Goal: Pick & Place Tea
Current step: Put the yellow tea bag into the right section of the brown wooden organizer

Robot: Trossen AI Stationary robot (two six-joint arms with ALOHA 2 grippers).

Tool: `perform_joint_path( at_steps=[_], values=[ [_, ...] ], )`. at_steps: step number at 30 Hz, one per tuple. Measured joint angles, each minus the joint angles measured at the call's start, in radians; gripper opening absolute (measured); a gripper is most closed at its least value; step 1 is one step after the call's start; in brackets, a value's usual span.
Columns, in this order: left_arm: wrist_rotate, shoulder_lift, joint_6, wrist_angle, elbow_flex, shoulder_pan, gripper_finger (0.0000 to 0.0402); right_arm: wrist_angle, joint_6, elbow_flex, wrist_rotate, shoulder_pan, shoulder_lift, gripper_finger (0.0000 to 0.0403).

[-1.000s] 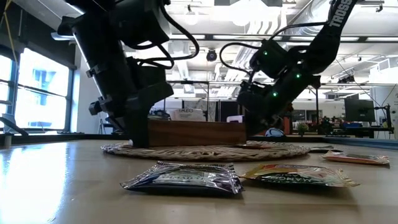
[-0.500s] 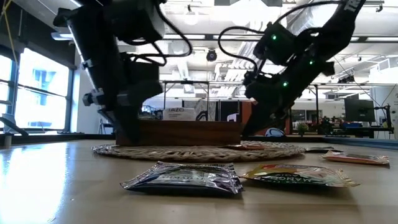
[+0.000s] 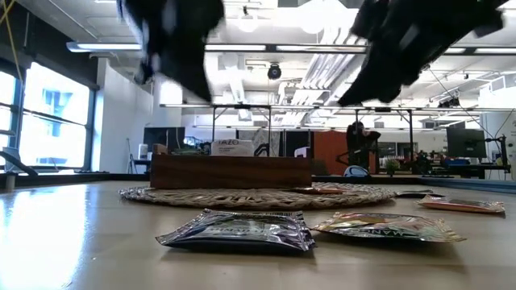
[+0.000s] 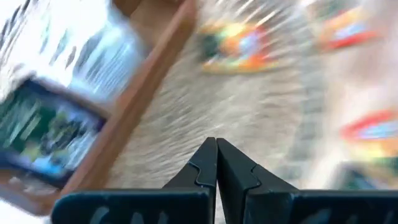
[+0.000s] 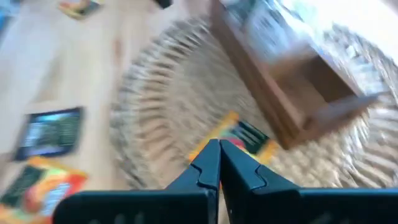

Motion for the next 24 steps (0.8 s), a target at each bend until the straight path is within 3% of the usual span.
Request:
perform_joint_path(
  at_steps=[4,8,12,15,21,24],
  values=[
    [-0.031,-0.132,0.038,-0.065,0.064,-0.084,0.0,0.029,-0.059,0.0,0.079,0.121,-0.03,0.0006],
    [-0.152,-0.287,0.085,-0.079,0.086,-0.194,0.0,0.072,-0.22,0.0,0.192,0.206,-0.043,0.0002],
    [-0.293,-0.407,0.037,-0.183,0.061,-0.301,0.0,0.125,-0.314,0.0,0.325,0.251,-0.043,0.0002],
    [-0.361,-0.453,-0.003,-0.239,-0.004,-0.362,0.0,0.123,-0.316,0.0,0.283,0.254,-0.041,0.0002],
    [-0.31,-0.44,-0.008,-0.186,-0.139,-0.389,0.0,0.132,-0.29,0.0,0.174,0.217,-0.027,0.0015],
    [-0.29,-0.416,-0.033,-0.177,-0.17,-0.386,0.0,0.135,-0.245,0.0,0.055,0.17,0.004,0.0041]
  ],
)
